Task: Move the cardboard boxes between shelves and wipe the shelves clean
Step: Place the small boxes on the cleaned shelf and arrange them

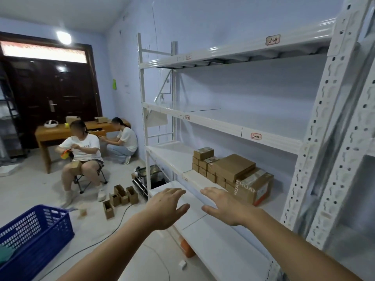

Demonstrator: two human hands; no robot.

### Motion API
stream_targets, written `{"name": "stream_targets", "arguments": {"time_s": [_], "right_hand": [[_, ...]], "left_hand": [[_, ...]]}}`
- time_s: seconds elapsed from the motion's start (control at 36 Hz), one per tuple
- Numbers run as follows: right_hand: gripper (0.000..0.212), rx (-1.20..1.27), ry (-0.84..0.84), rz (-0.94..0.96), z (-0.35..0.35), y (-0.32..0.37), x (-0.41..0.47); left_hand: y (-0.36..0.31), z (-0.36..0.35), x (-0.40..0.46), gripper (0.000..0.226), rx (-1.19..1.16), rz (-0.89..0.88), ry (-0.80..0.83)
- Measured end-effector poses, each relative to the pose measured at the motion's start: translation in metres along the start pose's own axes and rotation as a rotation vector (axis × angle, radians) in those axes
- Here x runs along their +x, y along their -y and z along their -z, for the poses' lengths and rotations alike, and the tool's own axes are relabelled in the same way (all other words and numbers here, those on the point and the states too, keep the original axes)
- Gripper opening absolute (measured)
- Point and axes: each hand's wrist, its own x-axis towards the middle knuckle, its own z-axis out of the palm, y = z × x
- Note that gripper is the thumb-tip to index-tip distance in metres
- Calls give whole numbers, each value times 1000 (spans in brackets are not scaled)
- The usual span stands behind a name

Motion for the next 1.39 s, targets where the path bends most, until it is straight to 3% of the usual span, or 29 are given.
{"name": "stream_targets", "arguments": {"time_s": [0.42, 0.81, 1.17, 1.39], "right_hand": [[68, -15, 48, 25, -3, -48, 192], [64, 99, 9, -194, -28, -96, 351], [52, 163, -81, -461, -22, -177, 378], [61, 195, -139, -723, -20, -251, 362]], "left_hand": [[104, 3, 157, 65, -6, 39, -14], [211, -14, 350, 66, -15, -174, 49], [184, -63, 496, 55, -52, -431, 113], [130, -92, 573, 60, -66, -573, 197]]}}
